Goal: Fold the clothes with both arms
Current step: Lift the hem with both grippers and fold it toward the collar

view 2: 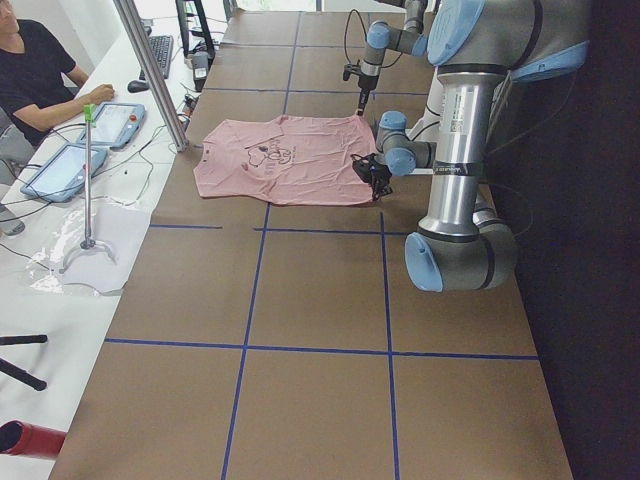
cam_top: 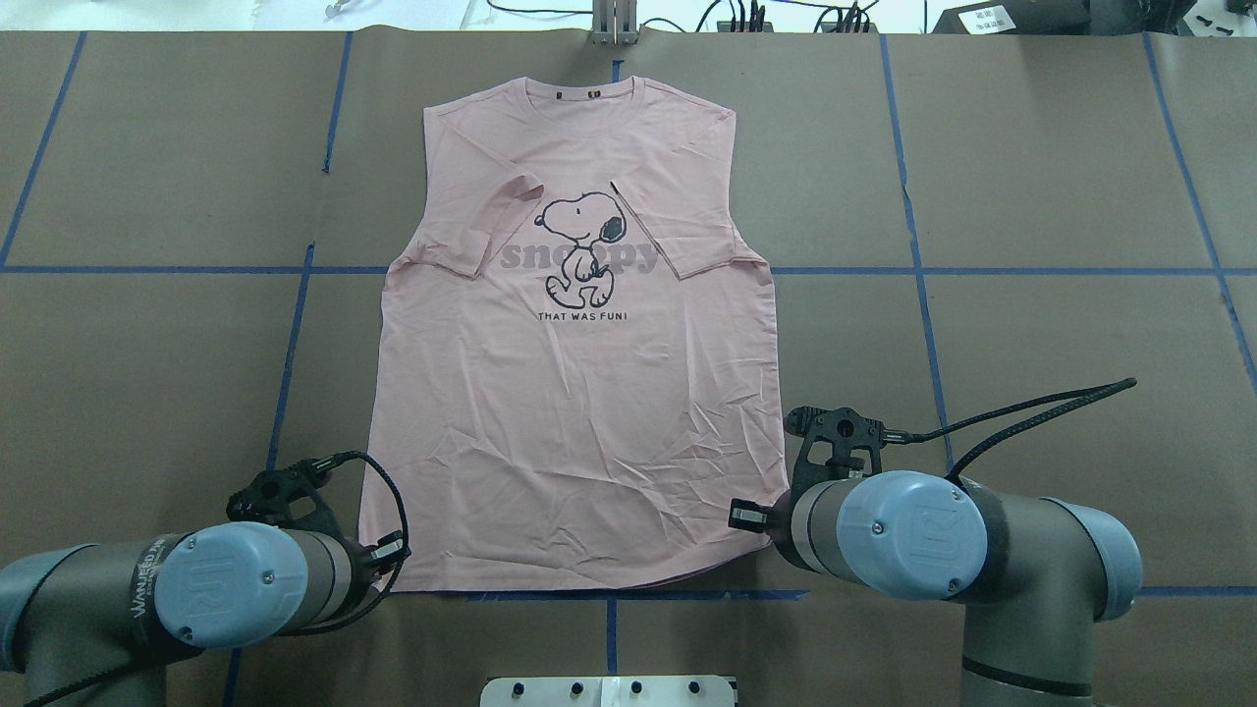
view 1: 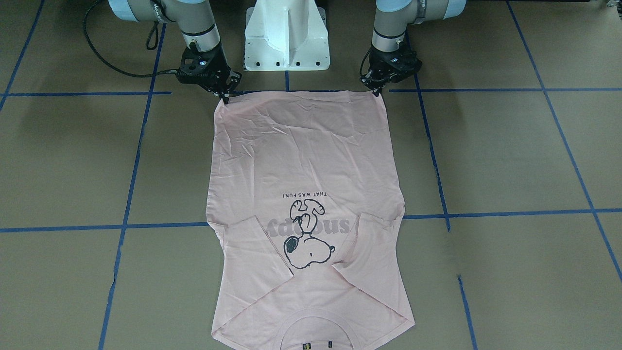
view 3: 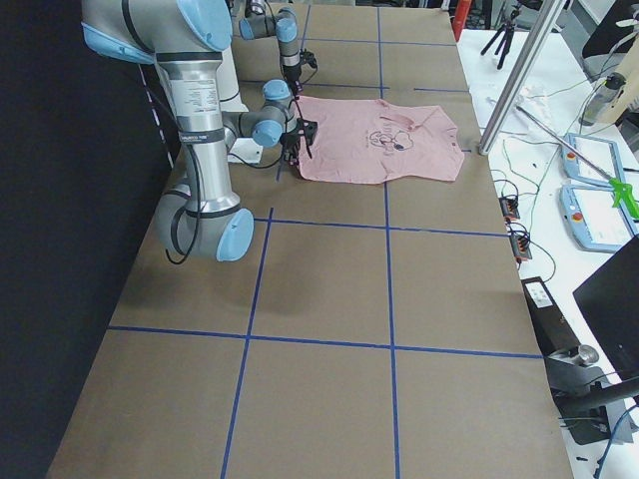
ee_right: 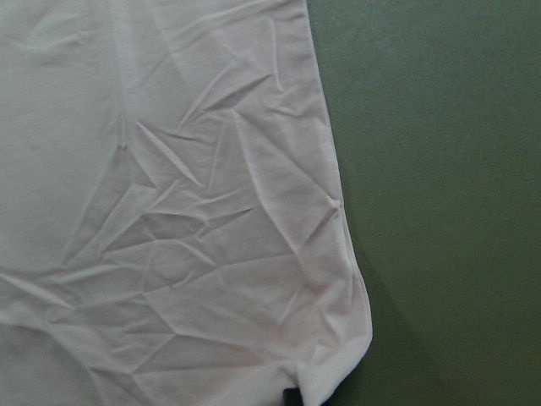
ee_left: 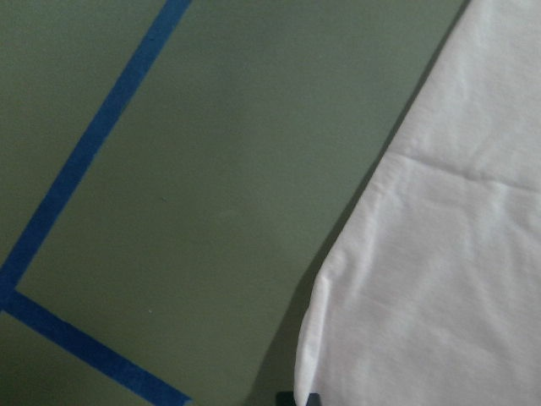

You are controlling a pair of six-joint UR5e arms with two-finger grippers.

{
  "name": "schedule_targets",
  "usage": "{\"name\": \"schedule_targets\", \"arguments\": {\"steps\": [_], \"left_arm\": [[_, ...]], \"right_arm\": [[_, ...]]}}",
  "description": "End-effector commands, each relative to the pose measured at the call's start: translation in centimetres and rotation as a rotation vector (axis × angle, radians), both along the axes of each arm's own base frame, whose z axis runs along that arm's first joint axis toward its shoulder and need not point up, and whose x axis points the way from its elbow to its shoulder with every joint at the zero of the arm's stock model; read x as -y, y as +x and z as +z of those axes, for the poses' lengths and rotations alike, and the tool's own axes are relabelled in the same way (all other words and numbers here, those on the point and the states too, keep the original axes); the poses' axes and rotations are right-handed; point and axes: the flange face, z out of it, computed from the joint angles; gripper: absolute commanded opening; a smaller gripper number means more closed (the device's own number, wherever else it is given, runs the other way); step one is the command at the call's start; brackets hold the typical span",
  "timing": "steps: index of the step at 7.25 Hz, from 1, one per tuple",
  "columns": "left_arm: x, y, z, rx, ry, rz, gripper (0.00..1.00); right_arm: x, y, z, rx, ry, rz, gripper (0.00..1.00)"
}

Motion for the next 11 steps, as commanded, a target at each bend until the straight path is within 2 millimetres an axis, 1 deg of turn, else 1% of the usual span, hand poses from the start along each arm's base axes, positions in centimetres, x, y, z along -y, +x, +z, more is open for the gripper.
{"name": "schedule_targets", "arguments": {"steps": [1, 2, 3, 4, 5, 6, 7, 8, 9, 10, 11], "left_arm": [[-0.4, -1.9, -3.2, -0.067, 0.022, 0.020, 0.00], [-0.5, -2.0, -3.5, -0.070, 0.037, 0.031, 0.00], [-0.7, -2.9, -4.6, -0.094, 0.043, 0.031, 0.00], [-1.3, -4.1, -6.3, -0.132, 0.060, 0.047, 0.00], [-3.0, -5.2, -8.1, -0.140, 0.090, 0.109, 0.00], [-5.3, -7.0, -10.3, -0.156, 0.105, 0.201, 0.00], [-7.0, -8.4, -12.0, -0.197, 0.108, 0.247, 0.00], [-7.8, -9.3, -12.8, -0.209, 0.108, 0.265, 0.00], [-8.0, -9.4, -13.1, -0.215, 0.108, 0.270, 0.00], [-8.1, -9.1, -13.5, -0.227, 0.107, 0.274, 0.00], [-7.5, -8.6, -13.8, -0.231, 0.120, 0.266, 0.00]], "right_arm": [[-0.3, 1.9, -1.7, 0.042, 0.000, -0.006, 0.00], [-0.8, 2.8, -2.0, 0.054, 0.002, -0.012, 0.00], [-2.7, 4.3, -2.4, 0.071, 0.005, -0.041, 0.00], [-5.2, 6.6, -2.3, 0.081, 0.001, -0.081, 0.00], [-7.9, 9.3, -2.5, 0.091, -0.006, -0.131, 0.00], [-10.6, 11.1, -2.9, 0.102, -0.014, -0.189, 0.00], [-12.3, 12.2, -3.4, 0.116, -0.036, -0.250, 0.00], [-12.7, 12.6, -3.9, 0.130, -0.049, -0.274, 0.00], [-12.4, 12.6, -4.1, 0.136, -0.046, -0.266, 0.00], [-11.0, 12.4, -3.6, 0.124, -0.034, -0.238, 0.00], [-8.3, 11.3, -3.7, 0.126, -0.002, -0.193, 0.00]]}}
